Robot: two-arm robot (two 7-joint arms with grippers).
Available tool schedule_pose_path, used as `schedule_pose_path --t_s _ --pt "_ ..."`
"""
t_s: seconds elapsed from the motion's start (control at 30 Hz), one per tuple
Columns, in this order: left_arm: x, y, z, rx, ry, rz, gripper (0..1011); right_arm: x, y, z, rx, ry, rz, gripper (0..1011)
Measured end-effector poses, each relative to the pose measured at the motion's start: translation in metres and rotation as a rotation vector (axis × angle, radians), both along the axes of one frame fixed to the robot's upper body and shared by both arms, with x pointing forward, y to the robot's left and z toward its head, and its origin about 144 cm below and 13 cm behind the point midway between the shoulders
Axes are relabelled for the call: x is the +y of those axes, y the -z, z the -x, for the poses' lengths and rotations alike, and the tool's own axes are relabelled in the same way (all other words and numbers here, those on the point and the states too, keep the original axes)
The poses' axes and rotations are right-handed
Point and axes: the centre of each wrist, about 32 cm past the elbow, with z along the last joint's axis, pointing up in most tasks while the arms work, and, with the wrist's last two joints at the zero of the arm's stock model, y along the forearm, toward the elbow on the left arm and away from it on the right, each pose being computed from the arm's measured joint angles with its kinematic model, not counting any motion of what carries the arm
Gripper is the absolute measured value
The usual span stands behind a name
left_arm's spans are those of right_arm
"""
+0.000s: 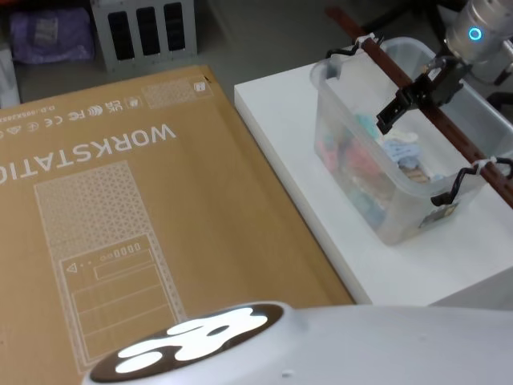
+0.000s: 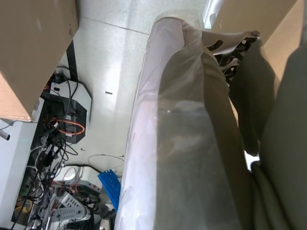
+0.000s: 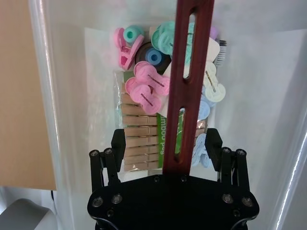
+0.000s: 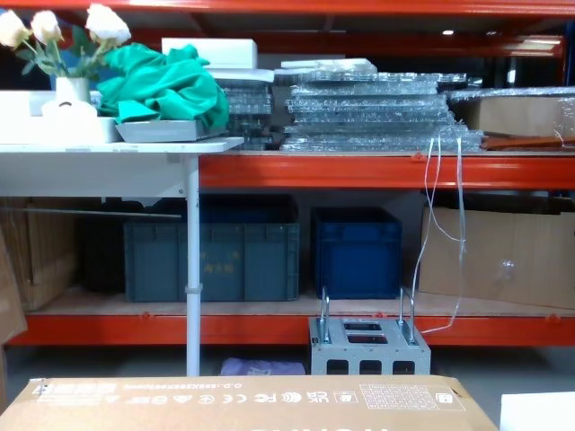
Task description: Use one hand to grasp the basket and place it at the designated location.
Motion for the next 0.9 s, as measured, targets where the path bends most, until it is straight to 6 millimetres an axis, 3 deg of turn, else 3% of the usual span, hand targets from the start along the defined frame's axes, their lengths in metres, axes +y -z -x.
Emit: schedule_pose_path --t_s 0.4,0.9 --pt "0.000 0.000 0.000 0.000 0.000 0.000 0 0.019 -0.026 0.032 -0.080 0.013 0.064 1001" --pt "0.000 0.000 0.000 0.000 0.000 0.000 0 0.027 -0.057 0.064 -0.202 0.015 0.110 1001"
